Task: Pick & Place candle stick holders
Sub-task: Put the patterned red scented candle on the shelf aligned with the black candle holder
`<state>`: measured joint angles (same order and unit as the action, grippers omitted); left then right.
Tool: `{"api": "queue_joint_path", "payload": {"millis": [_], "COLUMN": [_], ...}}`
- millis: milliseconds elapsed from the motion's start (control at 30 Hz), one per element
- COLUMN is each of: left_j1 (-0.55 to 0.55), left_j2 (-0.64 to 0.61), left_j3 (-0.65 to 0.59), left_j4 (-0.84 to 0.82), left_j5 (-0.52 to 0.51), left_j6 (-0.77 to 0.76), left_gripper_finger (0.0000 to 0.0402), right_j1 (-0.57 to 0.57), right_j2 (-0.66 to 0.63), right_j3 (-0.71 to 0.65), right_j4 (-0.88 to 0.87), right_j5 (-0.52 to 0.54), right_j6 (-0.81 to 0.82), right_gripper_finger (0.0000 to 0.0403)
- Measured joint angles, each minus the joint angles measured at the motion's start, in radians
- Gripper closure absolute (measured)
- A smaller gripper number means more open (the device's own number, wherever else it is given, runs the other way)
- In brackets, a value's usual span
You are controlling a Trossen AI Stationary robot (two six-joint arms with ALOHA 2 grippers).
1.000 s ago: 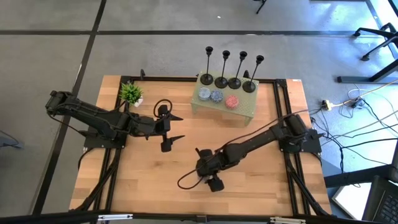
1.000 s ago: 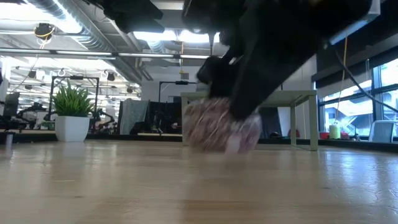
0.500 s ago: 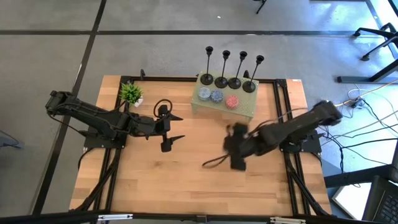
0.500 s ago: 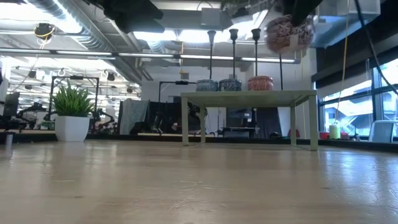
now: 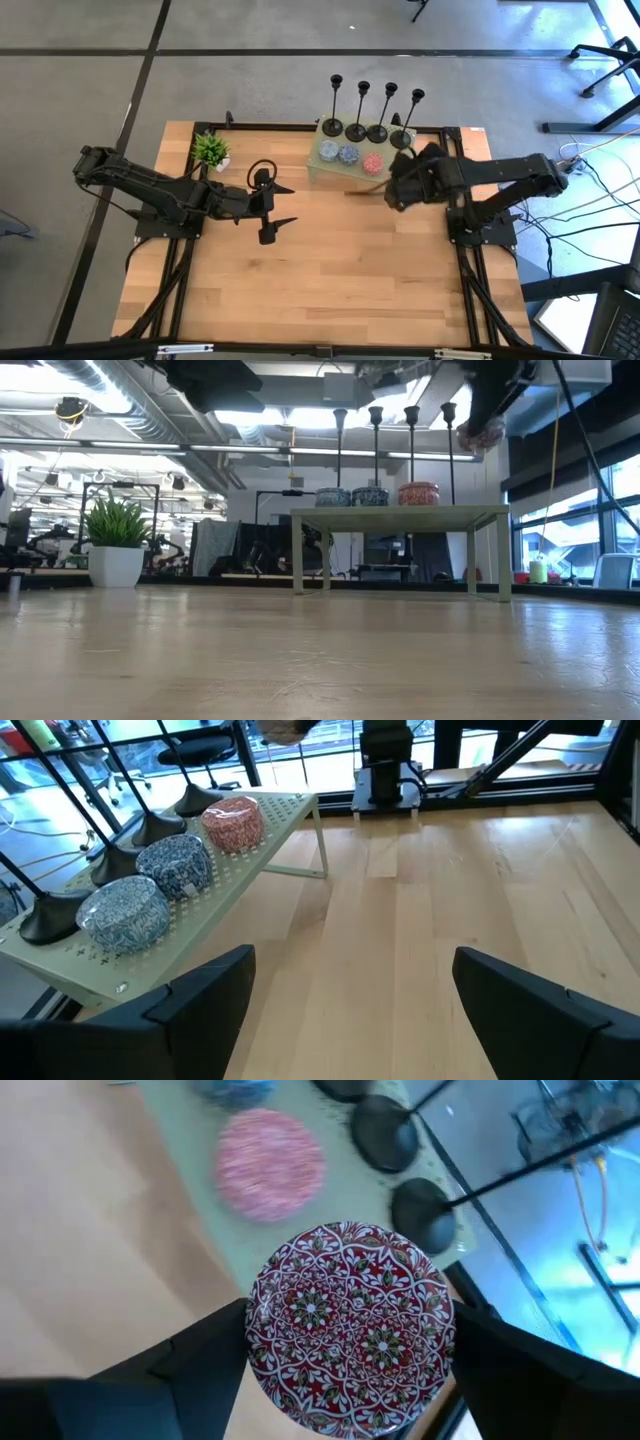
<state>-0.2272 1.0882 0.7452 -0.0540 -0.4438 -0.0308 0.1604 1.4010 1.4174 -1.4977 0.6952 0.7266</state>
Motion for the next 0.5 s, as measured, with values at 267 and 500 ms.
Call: {"api": "queue_joint_path", "payload": {"millis": [267, 500], "left_j1": [0.0, 0.0], "left_j2": [0.0, 0.0], "left_j3": [0.0, 0.0], "left_j4": [-0.001, -0.002], "left_j5": [0.0, 0.0], "left_j6": [0.0, 0.0], "left_gripper_finger": [0.0064, 0.0064], "right_j1": [-0.196, -0.263], "right_j2": [0.013, 0.013], "right_j3": [-0.057, -0.171], "right_j4": [0.14, 0.208], "right_j5": [-0.168, -0.207], "right_j6": [-0.016, -0.027], "right_gripper_finger": [0.009, 0.0089]}}
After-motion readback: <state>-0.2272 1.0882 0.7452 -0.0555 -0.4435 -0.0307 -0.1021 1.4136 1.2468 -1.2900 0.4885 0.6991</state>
